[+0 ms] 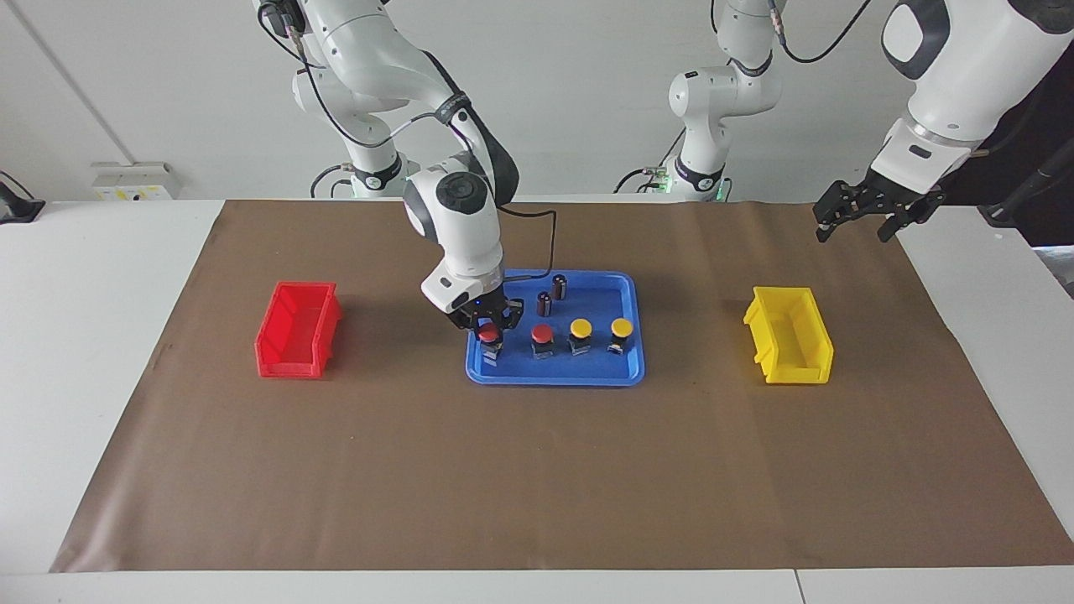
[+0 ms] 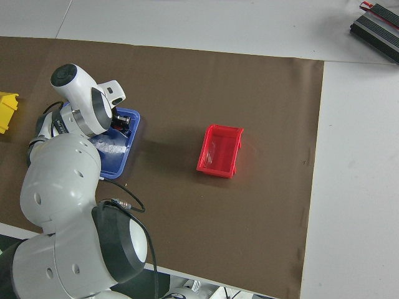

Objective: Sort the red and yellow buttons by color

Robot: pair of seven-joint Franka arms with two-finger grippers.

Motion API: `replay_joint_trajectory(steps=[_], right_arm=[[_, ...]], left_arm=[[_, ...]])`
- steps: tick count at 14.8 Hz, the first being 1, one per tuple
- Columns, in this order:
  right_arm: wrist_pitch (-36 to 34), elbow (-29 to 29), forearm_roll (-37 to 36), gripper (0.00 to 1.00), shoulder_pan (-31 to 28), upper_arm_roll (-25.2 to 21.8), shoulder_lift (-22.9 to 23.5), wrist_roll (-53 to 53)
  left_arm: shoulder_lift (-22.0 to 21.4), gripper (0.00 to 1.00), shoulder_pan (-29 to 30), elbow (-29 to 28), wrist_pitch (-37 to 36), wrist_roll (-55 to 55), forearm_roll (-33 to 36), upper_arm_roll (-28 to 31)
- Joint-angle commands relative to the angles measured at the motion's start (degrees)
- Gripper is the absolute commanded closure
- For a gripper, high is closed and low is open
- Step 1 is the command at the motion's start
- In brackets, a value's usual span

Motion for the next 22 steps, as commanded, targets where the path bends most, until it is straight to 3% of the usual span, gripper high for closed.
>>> replay_joint_trajectory(steps=[1,2,4,5,7,9,11,15,22], right_arm=[[-8.68,8.61,-1.36,0.78,-0.98,0.36,0.72,0.22],[-13.51,12.83,-1.36,0.78,-2.2,0.45,0.98,-0.83],[-19.6,14.11,-0.66,0.78,-6.94,0.54,-2.77,-8.88],[-22.32,12.63,-0.39,0.78,-9.31,0.54,-5.49,-13.36],[-25.16,6.58,-0.22,0.78,-14.24,0.54,-12.08,-22.6],[-24.72,-0.63,-0.13,0.78,-19.24,0.36,-18.41,-31.2],[-24.72,-3.9,3.45,0.78,-24.77,-0.16,-22.29,-40.6],[-15.78,-14.17,7.08,0.78,-33.06,-1.75,-26.52,-54.61],[-5.31,-22.01,7.6,0.78,-32.98,-3.07,-27.23,-53.93]], left_arm=[[-3.53,0.0,-3.01,-7.27,5.14,-3.81,-0.02,-0.05],[-2.48,0.01,-5.02,-7.71,6.8,-7.22,-0.02,-0.22],[-0.46,0.03,-13.18,-11.82,14.51,-19.4,-0.02,-0.22],[-0.02,0.05,-14.96,-13.76,17.77,-23.29,-0.02,-0.31],[5.32,0.1,-21.36,-15.18,24.01,-31.02,-0.02,-0.22],[9.2,0.2,-23.58,-15.18,27.45,-34.4,0.06,-0.22],[11.32,0.26,-24.03,-15.27,28.08,-35.11,0.06,-0.22],[13.34,0.28,-25.87,-16.94,33.0,-37.48,0.06,-0.22],[13.7,0.27,-27.98,-17.38,33.27,-39.59,0.06,-0.22]])
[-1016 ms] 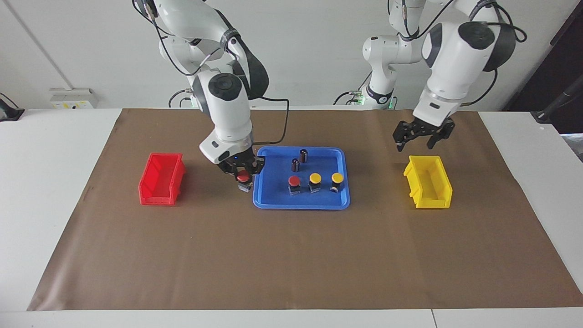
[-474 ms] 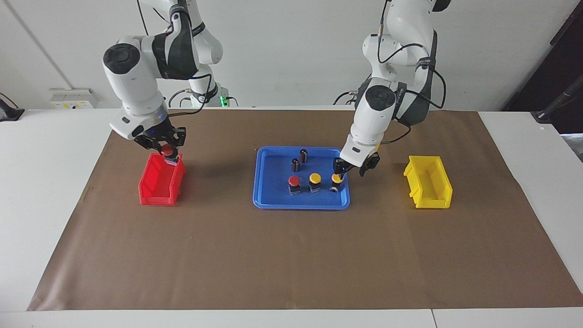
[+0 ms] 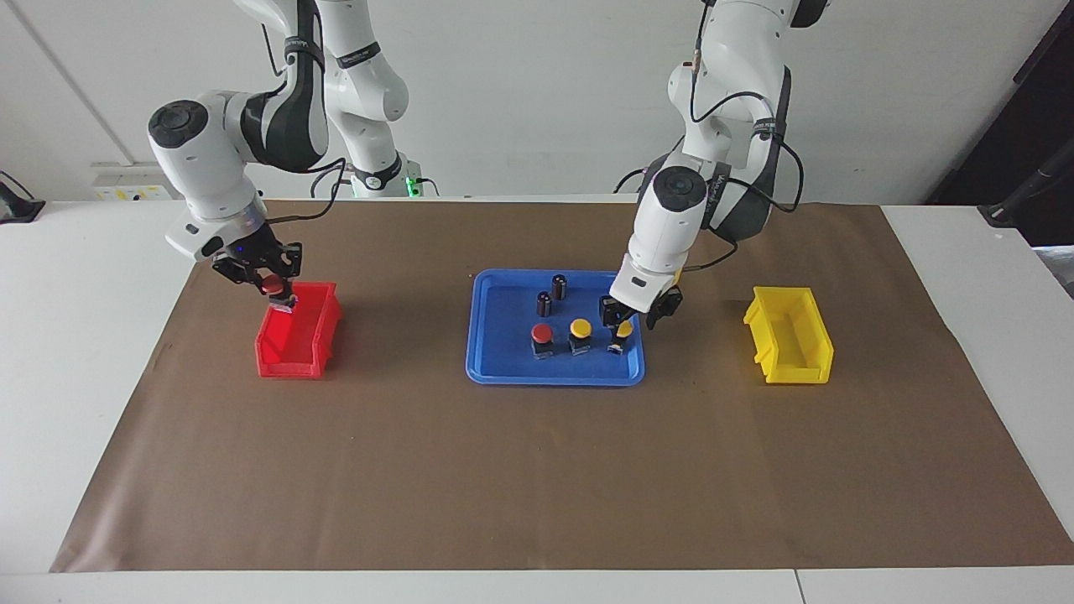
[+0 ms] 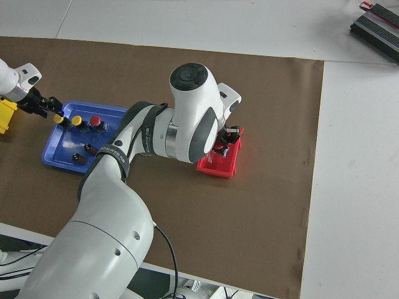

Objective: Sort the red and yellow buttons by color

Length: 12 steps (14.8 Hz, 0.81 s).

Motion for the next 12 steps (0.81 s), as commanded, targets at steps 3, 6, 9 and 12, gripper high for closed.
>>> replay_joint_trajectory(steps=[3,6,9,12], right_arm=[[4.51,-4.94,1.88,0.78,0.14,0.26,-1.46,0.66],[8.1,-8.28,1.88,0.78,0.15,0.17,-1.2,-0.04],[10.05,-9.69,1.88,0.78,0.15,0.17,-0.93,-0.48],[14.87,-11.44,1.88,0.78,0.15,0.17,1.26,-0.57]], left_arm=[[-0.75,0.27,-1.33,-2.44,2.71,-1.34,0.1,0.86],[-0.84,0.28,-1.42,-3.15,2.89,-1.34,0.1,0.95],[-0.22,0.31,-1.51,-2.89,3.51,-2.04,0.1,0.86],[-0.13,0.95,-1.86,-2.36,3.51,-4.94,0.1,0.95]])
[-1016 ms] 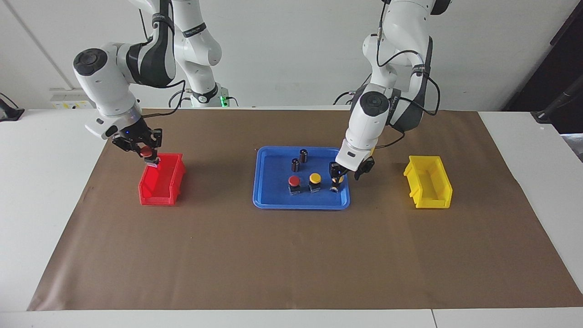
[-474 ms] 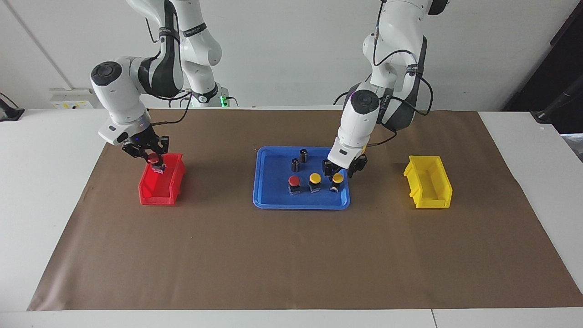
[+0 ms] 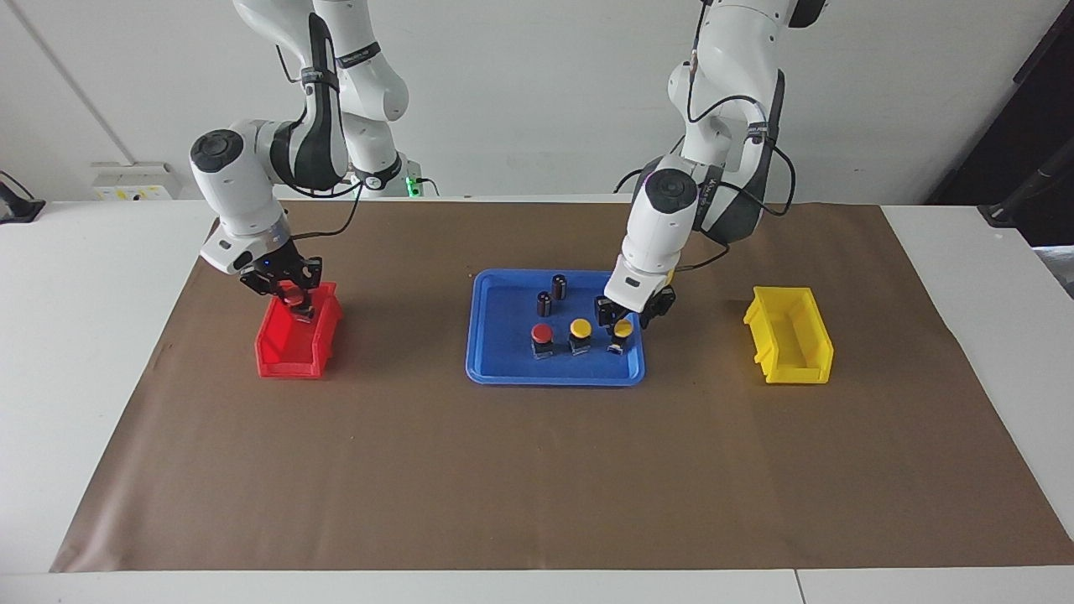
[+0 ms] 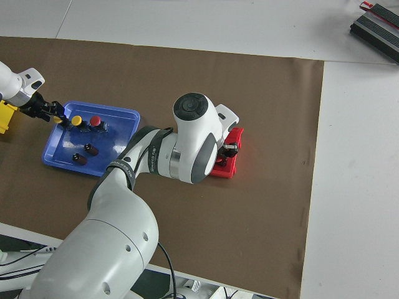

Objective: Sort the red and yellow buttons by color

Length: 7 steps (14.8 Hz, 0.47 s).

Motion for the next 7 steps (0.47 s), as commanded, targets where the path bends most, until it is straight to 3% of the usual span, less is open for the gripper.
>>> replay_joint_trajectory(steps=[1,2,5,7], right_arm=[[5.19,-2.87,1.16,0.78,0.07,0.11,0.58,-0.68],[5.56,-3.14,1.16,0.76,0.07,0.11,0.58,-0.68],[5.12,-2.71,1.16,0.45,-0.02,0.11,0.66,-0.94],[2.94,-0.53,1.16,0.29,0.07,0.11,1.19,-0.85]], left_arm=[[-0.24,0.98,-1.47,-0.5,1.31,-2.41,0.1,0.96],[-0.16,0.98,-1.47,0.2,0.7,-2.59,0.1,0.87],[-0.16,0.98,-1.83,3.27,-2.63,-3.56,0.02,0.96],[-0.94,0.99,-1.04,6.69,-8.77,-2.77,0.1,1.3]])
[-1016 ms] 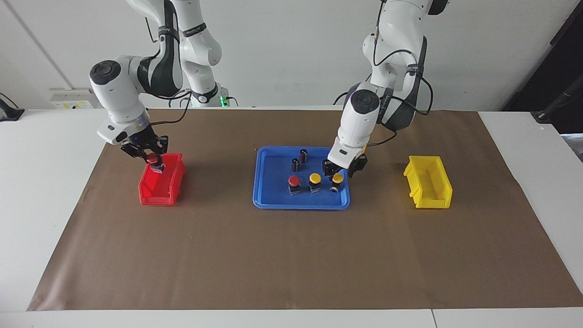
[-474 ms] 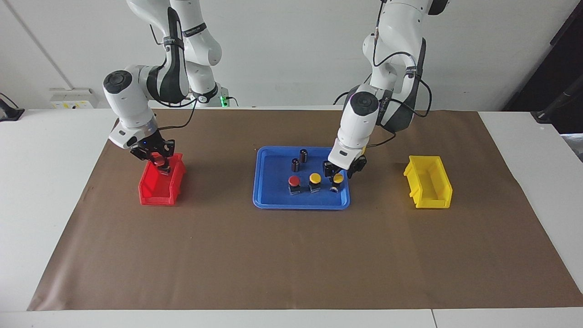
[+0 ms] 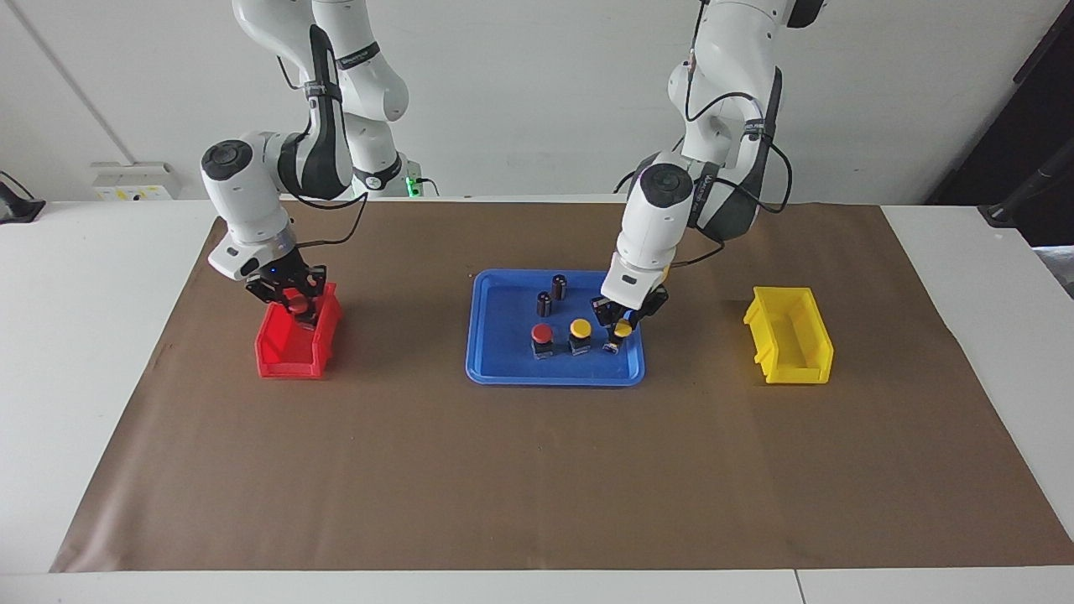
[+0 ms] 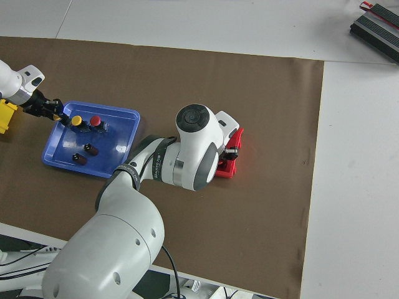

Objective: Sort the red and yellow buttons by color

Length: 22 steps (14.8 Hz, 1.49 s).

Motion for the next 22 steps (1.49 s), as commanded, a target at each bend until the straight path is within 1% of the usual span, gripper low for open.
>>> replay_joint_trajectory(steps=[1,3,4,5,6,7,8,10,11,12,13,14,15,16,18,20,22], right_arm=[[-4.66,4.16,1.16,0.24,0.15,0.12,0.98,-0.74],[-12.57,11.62,1.16,0.13,0.68,0.21,2.56,-0.39],[-16.09,15.23,1.07,0.02,1.38,0.21,3.0,-0.12],[-19.43,19.09,1.16,0.0,2.52,0.29,3.35,0.49],[-22.68,23.4,1.07,0.0,4.79,0.38,4.23,3.54],[-26.37,28.75,1.07,0.0,7.77,0.38,6.15,9.31],[-27.71,33.32,0.29,0.0,11.8,0.38,9.04,16.33],[-27.81,39.49,-0.07,0.0,19.98,0.38,12.48,28.21],[-27.81,44.31,-0.25,0.0,24.8,0.38,17.11,35.49],[-27.2,47.66,-1.81,0.0,29.03,0.3,20.37,42.61],[-27.2,50.74,-5.4,0.0,32.38,0.38,23.8,48.34],[-28.15,55.04,-8.22,0.0,36.85,0.38,28.19,53.61],[-27.82,58.3,-9.64,0.0,39.85,0.38,31.1,57.23],[-27.2,58.94,-11.04,0.0,41.19,0.38,32.52,59.27],[-25.45,58.95,-12.2,0.0,43.47,0.38,34.99,62.97],[-21.76,56.15,-12.64,0.0,43.75,0.38,35.0,63.51],[-19.65,54.21,-12.64,0.0,43.66,0.38,35.0,63.6]], left_arm=[[-1.15,0.99,0.91,5.59,-9.8,0.95,0.02,1.37],[-2.9,0.99,6.17,7.71,-16.67,9.26,0.02,1.37],[-3.87,0.99,9.42,8.32,-19.05,14.27,0.02,1.37],[-4.32,0.99,12.58,8.59,-20.38,18.23,0.02,1.37],[-5.1,0.98,15.57,8.51,-20.74,22.45,0.02,1.46],[-5.46,0.99,18.91,8.51,-20.92,27.36,0.02,1.46],[-5.99,0.99,21.73,8.51,-21.18,31.42,0.02,1.37],[-6.43,0.98,26.39,8.33,-21.53,40.64,0.1,1.46],[-6.78,0.98,27.81,7.81,-21.18,45.21,0.1,1.46],[-7.48,0.98,29.21,6.15,-20.66,48.21,0.1,1.46],[-8.44,0.98,30.01,4.13,-19.61,49.64,0.1,1.46],[-9.5,0.98,30.02,1.68,-17.95,50.08,0.1,1.46],[-11.07,0.98,30.1,-2.0,-15.41,50.26,0.1,1.46],[-12.13,0.98,30.45,-4.82,-12.6,50.61,0.1,1.46],[-13.54,0.98,31.77,-8.97,-9.68,52.54,0.1,1.46],[-13.72,0.98,31.78,-11.61,-7.48,52.73,0.1,1.46],[-13.81,0.98,31.86,-13.63,-6.33,52.9,0.1,1.46]])
